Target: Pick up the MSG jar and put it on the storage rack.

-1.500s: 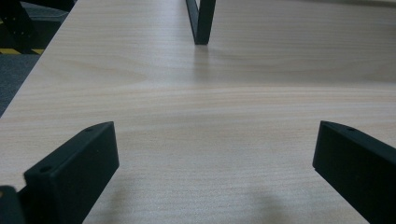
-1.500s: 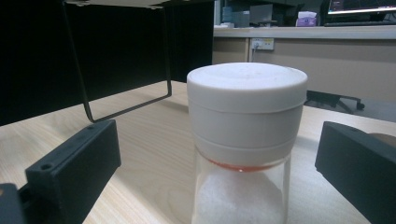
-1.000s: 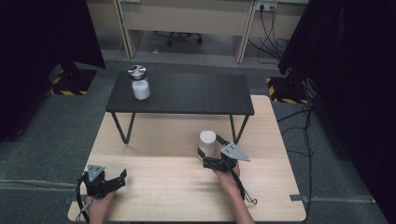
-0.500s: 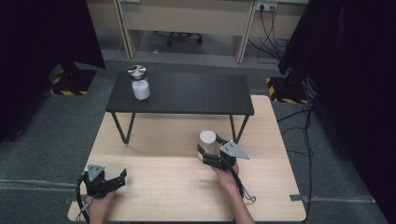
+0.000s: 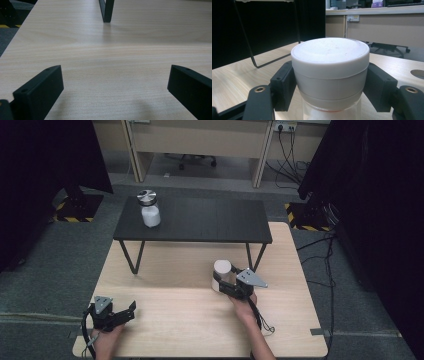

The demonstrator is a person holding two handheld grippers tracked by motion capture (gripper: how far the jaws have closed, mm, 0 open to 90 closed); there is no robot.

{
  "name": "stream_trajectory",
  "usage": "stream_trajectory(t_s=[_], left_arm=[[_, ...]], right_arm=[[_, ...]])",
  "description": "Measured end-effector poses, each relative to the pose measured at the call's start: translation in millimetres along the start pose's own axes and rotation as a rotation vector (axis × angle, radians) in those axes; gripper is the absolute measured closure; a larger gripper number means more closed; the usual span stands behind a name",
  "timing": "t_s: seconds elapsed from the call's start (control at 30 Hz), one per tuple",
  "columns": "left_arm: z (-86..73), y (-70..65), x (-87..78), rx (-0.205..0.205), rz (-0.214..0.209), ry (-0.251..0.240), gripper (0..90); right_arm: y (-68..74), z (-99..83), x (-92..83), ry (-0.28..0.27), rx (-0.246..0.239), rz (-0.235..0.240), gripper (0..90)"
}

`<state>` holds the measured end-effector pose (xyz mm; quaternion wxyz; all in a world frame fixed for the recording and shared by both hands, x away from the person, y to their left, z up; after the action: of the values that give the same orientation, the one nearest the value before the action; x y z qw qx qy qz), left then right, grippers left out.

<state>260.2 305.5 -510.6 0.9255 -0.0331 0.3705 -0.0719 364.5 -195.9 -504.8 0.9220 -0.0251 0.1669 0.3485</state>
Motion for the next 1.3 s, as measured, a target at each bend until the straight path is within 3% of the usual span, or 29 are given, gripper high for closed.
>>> stream_trajectory(t_s=[0.67, 0.9, 1.03, 1.17, 1.3], left_arm=[[0.6, 0.1, 0.3, -0.002, 0.000, 0.005, 0.0], [0.4, 0.2, 0.1, -0.004, 0.001, 0.005, 0.0], [0.4, 0.1, 0.1, -0.004, 0.002, 0.005, 0.0], [0.3, 0.1, 0.1, -0.005, 0.002, 0.006, 0.0], [0.6, 0.2, 0.4, -0.011, 0.003, 0.006, 0.0]], right_arm=[[-0.1, 2.8, -6.8, 0.015, -0.006, 0.004, 33.8], [0.9, 5.5, -20.1, 0.009, 0.012, -0.010, 33.8], [-3.0, 10.4, -35.2, -0.007, 0.065, -0.018, 33.8], [-3.4, 16.2, -44.2, -0.003, 0.043, -0.041, 33.8], [-5.5, 23.0, -55.1, -0.003, 0.056, -0.052, 33.9]])
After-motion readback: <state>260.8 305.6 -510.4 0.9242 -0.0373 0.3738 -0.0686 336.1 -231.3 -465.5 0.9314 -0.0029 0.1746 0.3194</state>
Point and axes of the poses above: each handheld gripper's, and its own axes: x roughly forward along the jaws, z roughly out of its top, y roughly to its left, the point moved 6 cm from there along x, roughly forward along the jaws, and after that the axes turned 12 degrees about y, right-handed, at the moved point
